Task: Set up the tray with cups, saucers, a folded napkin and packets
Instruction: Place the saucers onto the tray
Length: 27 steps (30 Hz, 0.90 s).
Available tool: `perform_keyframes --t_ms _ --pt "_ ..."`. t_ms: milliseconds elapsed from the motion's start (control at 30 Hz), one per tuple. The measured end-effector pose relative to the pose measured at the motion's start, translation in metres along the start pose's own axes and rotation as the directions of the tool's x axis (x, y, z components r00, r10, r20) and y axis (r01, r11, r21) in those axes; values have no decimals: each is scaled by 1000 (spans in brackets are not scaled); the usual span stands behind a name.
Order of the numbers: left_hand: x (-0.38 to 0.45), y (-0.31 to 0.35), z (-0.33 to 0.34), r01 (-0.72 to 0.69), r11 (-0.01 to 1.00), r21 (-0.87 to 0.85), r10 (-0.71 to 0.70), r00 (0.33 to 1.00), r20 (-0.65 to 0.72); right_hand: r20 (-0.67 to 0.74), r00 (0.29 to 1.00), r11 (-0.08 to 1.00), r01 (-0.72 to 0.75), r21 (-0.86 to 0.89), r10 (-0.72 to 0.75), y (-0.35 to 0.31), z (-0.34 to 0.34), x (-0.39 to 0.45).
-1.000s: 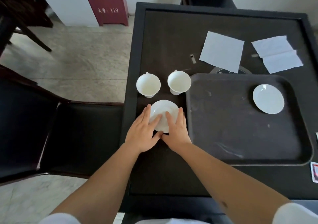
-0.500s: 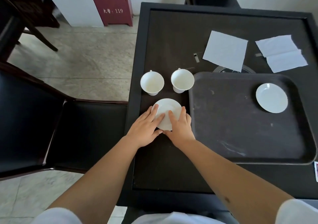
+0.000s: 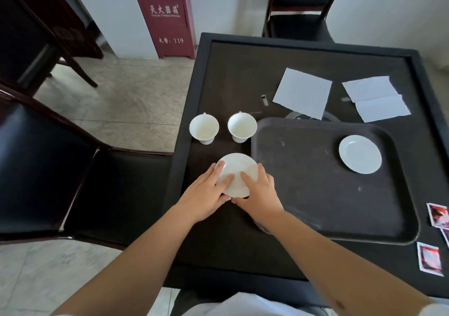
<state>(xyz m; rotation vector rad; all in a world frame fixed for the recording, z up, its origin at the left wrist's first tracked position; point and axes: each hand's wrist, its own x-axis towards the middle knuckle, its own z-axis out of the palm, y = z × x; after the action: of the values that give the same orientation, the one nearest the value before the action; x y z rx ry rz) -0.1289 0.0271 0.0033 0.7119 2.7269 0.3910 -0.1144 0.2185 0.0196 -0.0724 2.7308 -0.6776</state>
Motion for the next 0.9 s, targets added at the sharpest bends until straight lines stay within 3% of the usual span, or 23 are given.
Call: perform_keyframes --t_ms 467,900 --pt "105 102 3 -73 996 48 72 997 14 -20 1000 998 3 56 -2 130 -84 14" --pt "183 109 29 13 1000 28 -15 996 82 -3 1000 992 -7 125 7 188 -87 79"
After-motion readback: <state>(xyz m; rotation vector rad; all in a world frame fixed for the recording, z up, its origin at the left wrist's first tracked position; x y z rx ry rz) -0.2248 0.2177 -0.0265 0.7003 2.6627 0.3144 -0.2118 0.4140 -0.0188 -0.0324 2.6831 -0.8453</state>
